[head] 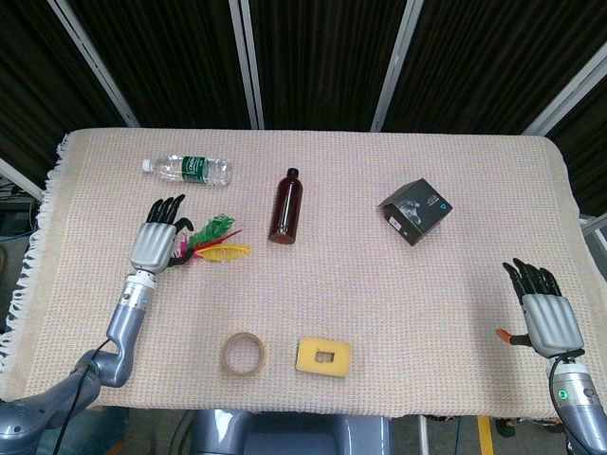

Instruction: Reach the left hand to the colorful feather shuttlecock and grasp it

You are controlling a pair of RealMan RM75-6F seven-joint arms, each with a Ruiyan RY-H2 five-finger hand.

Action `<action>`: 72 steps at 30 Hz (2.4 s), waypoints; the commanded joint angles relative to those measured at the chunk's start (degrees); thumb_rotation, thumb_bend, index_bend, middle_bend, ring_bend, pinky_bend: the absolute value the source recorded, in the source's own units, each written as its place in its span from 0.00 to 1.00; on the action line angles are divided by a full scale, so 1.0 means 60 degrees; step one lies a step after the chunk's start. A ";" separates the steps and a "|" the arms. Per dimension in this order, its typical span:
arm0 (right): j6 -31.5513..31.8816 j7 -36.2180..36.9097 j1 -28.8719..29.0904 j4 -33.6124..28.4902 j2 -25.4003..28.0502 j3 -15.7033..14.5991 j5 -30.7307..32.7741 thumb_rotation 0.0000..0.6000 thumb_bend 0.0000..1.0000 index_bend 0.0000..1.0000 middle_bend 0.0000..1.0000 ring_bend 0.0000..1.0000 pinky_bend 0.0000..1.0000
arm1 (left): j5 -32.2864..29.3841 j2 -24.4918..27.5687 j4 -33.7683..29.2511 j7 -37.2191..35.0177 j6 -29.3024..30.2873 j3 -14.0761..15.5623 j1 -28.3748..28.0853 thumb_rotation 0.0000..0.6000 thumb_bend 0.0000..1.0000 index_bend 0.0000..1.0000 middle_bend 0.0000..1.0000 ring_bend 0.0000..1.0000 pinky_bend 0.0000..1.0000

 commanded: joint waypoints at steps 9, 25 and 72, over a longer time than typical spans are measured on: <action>-0.0110 0.0201 0.0009 0.0041 0.0129 -0.0013 0.0202 1.00 0.03 0.00 0.00 0.00 0.00 | 0.0230 -0.1090 0.1340 -0.1141 -0.0628 0.0183 -0.1031 1.00 0.24 0.42 0.00 0.00 0.00; -0.0261 0.0560 0.0019 0.0090 0.0350 -0.0074 0.0289 1.00 0.03 0.00 0.00 0.00 0.00 | 0.0278 -0.2067 0.2962 -0.1201 -0.0054 0.0316 -0.1360 1.00 0.50 0.66 0.00 0.00 0.00; 0.0320 -0.0436 -0.0172 -0.0423 0.0304 -0.0103 0.0552 1.00 0.06 0.00 0.00 0.00 0.00 | -0.0761 0.5869 -0.8436 0.4442 0.6021 0.2363 0.5669 1.00 0.19 0.02 0.00 0.00 0.00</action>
